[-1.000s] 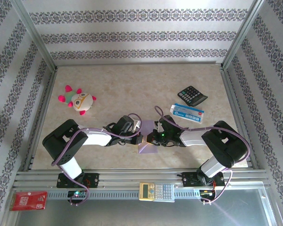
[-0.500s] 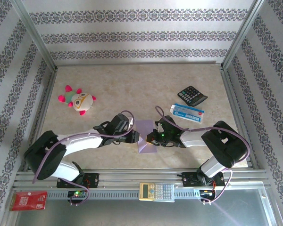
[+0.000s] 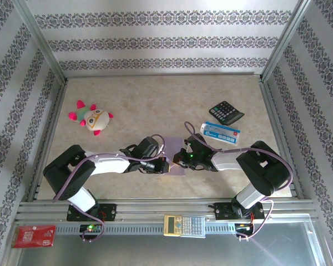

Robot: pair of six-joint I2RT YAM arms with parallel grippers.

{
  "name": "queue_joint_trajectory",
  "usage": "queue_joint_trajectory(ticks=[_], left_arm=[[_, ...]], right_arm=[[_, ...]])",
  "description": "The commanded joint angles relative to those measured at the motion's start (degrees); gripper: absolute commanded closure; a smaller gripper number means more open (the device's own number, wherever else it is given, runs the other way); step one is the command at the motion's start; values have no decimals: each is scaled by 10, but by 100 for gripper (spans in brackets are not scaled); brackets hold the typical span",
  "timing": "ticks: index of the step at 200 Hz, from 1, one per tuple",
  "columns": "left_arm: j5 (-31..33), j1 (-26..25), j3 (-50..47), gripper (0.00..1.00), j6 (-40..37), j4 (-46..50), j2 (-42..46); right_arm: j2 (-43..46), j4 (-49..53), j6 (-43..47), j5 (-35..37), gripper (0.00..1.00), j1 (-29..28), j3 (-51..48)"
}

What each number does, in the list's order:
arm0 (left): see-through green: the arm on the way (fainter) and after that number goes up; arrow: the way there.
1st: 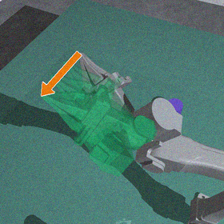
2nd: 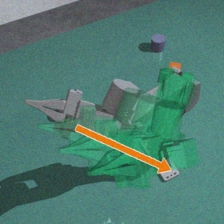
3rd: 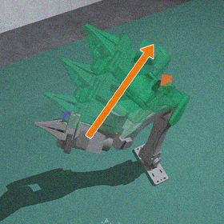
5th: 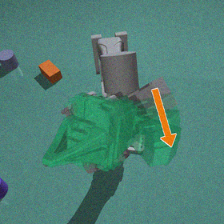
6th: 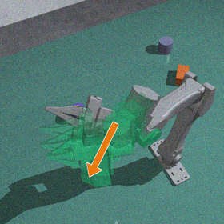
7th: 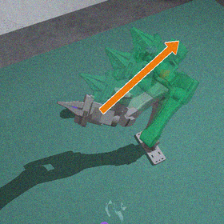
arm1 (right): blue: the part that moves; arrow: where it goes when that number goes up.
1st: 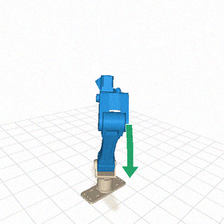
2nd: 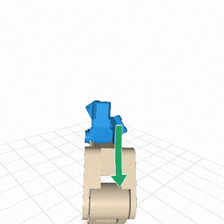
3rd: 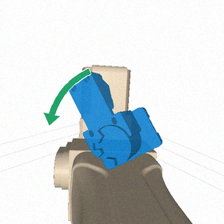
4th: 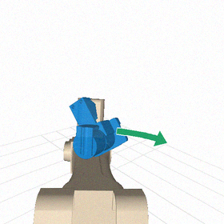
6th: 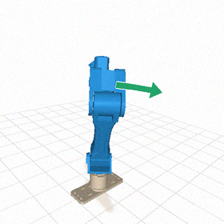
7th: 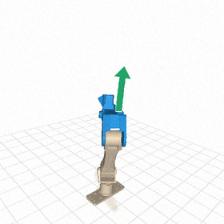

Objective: Fold a paper plane with a square sheet of paper (pick it up from the middle)
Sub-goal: Fold the triangle a second time at the center of the table.

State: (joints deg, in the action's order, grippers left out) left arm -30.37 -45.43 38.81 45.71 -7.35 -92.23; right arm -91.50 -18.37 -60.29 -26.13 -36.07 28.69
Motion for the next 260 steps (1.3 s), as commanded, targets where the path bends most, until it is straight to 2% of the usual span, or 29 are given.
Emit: queue_joint_trajectory(ticks=[1,110,260], left_arm=[[-16,-6,26,100,12,-26,-13],[22,-2,36,100,-26,20,-63],[9,-2,-51,100,-8,38,-21]], right_arm=[[-24,29,-2,41,100,10,-10],[-33,33,1,37,100,14,-7],[-49,54,-5,48,100,11,-17]])
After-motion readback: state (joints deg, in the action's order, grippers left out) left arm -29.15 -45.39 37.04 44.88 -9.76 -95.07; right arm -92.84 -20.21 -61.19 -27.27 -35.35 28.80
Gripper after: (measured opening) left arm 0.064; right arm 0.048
